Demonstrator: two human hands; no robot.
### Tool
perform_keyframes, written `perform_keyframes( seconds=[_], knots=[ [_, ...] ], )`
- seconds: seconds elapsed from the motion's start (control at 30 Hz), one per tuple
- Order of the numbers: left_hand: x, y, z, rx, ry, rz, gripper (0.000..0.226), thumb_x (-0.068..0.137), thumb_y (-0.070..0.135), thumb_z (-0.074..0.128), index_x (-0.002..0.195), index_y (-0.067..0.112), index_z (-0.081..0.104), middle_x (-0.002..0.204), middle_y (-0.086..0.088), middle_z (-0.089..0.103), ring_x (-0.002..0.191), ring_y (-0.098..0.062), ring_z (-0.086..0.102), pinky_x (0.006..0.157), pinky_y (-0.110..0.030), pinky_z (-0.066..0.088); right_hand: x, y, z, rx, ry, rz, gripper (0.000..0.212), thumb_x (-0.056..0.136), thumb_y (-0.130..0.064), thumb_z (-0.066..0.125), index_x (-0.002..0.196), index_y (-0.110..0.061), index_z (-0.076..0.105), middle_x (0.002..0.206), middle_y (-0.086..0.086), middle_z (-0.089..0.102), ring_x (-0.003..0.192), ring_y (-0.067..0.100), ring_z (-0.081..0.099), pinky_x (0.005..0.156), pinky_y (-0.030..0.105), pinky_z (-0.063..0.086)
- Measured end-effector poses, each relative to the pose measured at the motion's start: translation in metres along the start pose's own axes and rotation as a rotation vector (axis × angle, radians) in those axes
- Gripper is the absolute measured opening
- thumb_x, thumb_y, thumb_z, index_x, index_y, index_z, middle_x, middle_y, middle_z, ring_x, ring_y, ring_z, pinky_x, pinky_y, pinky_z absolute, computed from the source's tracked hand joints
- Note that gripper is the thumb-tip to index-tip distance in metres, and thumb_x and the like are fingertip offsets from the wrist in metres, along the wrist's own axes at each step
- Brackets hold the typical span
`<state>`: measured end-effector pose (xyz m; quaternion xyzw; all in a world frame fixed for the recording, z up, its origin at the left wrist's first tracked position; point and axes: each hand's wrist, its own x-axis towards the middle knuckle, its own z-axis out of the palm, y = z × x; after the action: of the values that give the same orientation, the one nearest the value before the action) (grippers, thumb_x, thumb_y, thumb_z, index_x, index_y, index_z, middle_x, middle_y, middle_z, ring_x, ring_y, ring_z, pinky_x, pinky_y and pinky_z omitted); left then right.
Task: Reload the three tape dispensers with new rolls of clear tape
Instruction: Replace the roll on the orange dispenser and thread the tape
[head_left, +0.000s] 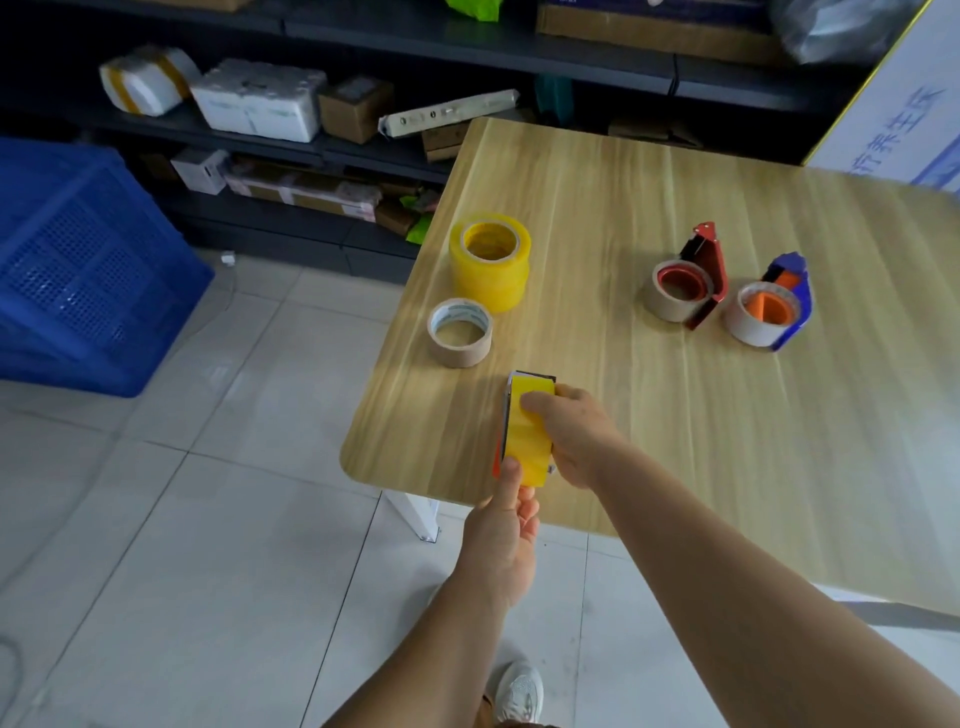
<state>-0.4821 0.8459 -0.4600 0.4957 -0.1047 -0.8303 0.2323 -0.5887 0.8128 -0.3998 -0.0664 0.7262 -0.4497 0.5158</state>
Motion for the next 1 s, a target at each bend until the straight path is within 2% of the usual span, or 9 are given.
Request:
perform_keyframes(
  seconds=[0.2,0.4,0.5,0.6,0.7,0.8,0.83,0.93,1.0],
  knots=[
    [-0.001,-0.002,-0.002,0.053,0.02,-0.006,0.032,0.085,0.039,0.063,0.102,0.012,0.06,0.096,-0.001,0.059,0.089,-0.01,0.056,0.095,-0.025,0.039,0.002,0.001,-0.01,0.036,-0.056,0.027,0.024,0.091,-0.013,0.06,0.114,-0.009,0.056,0.114,0.015,0.064,0.106,0.032,0.063,0.094,0.048,0.051],
    [-0.006,0.003,-0.002,0.256,0.088,0.04,0.042,0.083,0.049,0.062,0.1,0.011,0.058,0.092,-0.004,0.06,0.078,-0.012,0.054,0.086,-0.027,0.041,0.002,-0.001,-0.016,0.087,-0.114,0.047,0.03,0.092,-0.011,0.059,0.121,-0.007,0.055,0.115,0.013,0.064,0.105,0.028,0.063,0.091,0.041,0.051],
    [-0.014,0.007,0.002,0.379,0.156,0.087,0.066,0.082,0.053,0.063,0.131,0.012,0.048,0.115,-0.005,0.059,0.099,-0.018,0.057,0.086,-0.029,0.042,0.002,0.001,-0.018,0.126,-0.109,0.051,0.036,0.09,-0.011,0.064,0.124,-0.007,0.054,0.114,0.012,0.065,0.102,0.027,0.064,0.087,0.04,0.052],
    [-0.022,0.011,0.004,0.591,0.235,0.343,0.069,0.087,0.039,0.062,0.146,0.022,0.03,0.139,-0.001,0.046,0.116,-0.016,0.05,0.086,-0.029,0.038,0.0,0.006,-0.019,0.149,-0.071,0.042,0.045,0.085,-0.011,0.07,0.125,-0.009,0.05,0.113,0.012,0.064,0.1,0.026,0.064,0.087,0.041,0.054],
    [-0.021,0.02,0.008,0.68,0.123,0.57,0.038,0.09,0.024,0.061,0.128,0.024,0.057,0.118,0.001,0.065,0.107,-0.016,0.062,0.081,-0.026,0.05,0.0,0.008,-0.018,0.126,-0.039,0.027,0.054,0.081,-0.014,0.075,0.129,-0.01,0.05,0.113,0.013,0.065,0.099,0.026,0.066,0.088,0.042,0.056],
    [-0.021,0.026,0.013,0.714,0.115,0.553,0.021,0.09,0.024,0.06,0.108,0.026,0.07,0.094,0.003,0.074,0.089,-0.018,0.071,0.081,-0.039,0.058,0.001,0.009,-0.018,0.103,-0.021,0.017,0.056,0.078,-0.017,0.078,0.127,-0.011,0.053,0.11,0.011,0.067,0.094,0.025,0.068,0.083,0.04,0.057],
    [-0.02,0.027,0.014,0.701,0.132,0.537,0.021,0.09,0.023,0.061,0.109,0.024,0.07,0.093,0.002,0.074,0.087,-0.018,0.071,0.078,-0.037,0.059,0.001,0.009,-0.019,0.104,-0.014,0.015,0.056,0.077,-0.018,0.079,0.127,-0.011,0.053,0.11,0.011,0.067,0.093,0.024,0.069,0.082,0.039,0.058],
    [-0.021,0.03,0.015,0.689,0.151,0.521,0.021,0.09,0.02,0.061,0.108,0.024,0.07,0.094,0.002,0.074,0.082,-0.013,0.069,0.059,-0.012,0.052,-0.001,0.009,-0.02,0.112,-0.017,0.004,0.057,0.075,-0.019,0.08,0.127,-0.012,0.055,0.109,0.01,0.068,0.091,0.024,0.069,0.079,0.037,0.059],
    [-0.021,0.033,0.016,0.723,0.161,0.519,0.021,0.09,0.019,0.06,0.108,0.022,0.071,0.09,0.003,0.074,0.079,-0.013,0.068,0.053,-0.01,0.048,-0.001,0.009,-0.02,0.105,-0.01,0.006,0.058,0.073,-0.02,0.082,0.125,-0.013,0.057,0.108,0.009,0.069,0.091,0.024,0.07,0.083,0.04,0.058]
  ],
)
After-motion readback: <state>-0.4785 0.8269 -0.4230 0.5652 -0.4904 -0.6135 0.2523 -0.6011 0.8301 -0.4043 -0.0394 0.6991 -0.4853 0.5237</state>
